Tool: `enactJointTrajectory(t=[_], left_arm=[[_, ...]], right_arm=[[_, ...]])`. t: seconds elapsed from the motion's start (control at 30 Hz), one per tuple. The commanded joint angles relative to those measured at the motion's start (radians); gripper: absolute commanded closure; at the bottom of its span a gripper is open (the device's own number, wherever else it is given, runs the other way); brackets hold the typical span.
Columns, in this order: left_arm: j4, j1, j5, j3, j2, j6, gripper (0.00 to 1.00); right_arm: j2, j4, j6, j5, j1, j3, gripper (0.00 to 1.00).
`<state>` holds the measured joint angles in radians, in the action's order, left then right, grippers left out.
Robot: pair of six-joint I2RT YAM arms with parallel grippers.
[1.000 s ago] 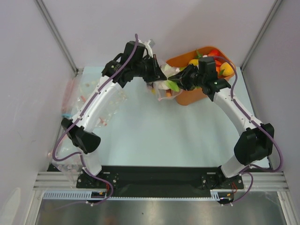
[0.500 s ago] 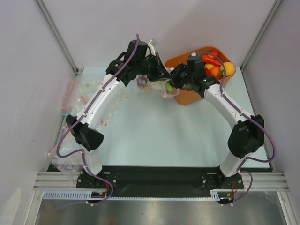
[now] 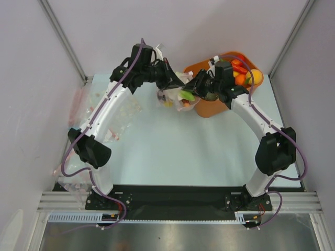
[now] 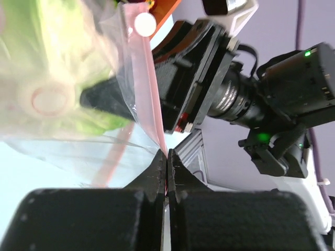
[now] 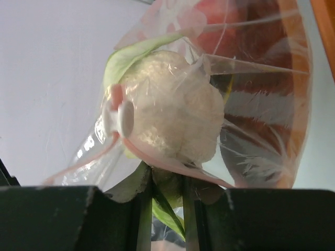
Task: Place the food in the zip-top bag and seal the zipper
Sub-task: Place the fake vegetable in the zipper food storage bag.
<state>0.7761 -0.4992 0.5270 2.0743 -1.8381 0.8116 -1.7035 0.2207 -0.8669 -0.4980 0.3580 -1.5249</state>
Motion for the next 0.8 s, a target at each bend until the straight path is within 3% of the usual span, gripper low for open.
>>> enactJointTrajectory(t=[0.0,0.13,0.27,0.6,0.77], left_arm=[[0.021,0.018,0.065,0.082,0.027,0.008,1.00],[-0.027,0.004,0.088,0.087,0.027,0.061,1.00],[-0.040,0.005,0.079,0.082,0.017,0.060,1.00],[0.023,0.022,0.027,0.064,-0.015,-0.106,1.00],[0.009,0.021,0.024,-0.014,0.003,-0.132,1.00]], right_arm=[[0.018,-0.014,0.139,-0.094,0.021,-0.049,0.96],[-0.059,0.038,0.203,-0.140,0.032,-0.095,0.98],[-0.111,0.095,0.241,-0.286,0.048,-0.185,1.00],[-0.100,0.302,0.341,-0.461,0.029,-0.251,1.00],[-0.050,0.145,0.191,-0.505,0.012,-0.144,0.95]])
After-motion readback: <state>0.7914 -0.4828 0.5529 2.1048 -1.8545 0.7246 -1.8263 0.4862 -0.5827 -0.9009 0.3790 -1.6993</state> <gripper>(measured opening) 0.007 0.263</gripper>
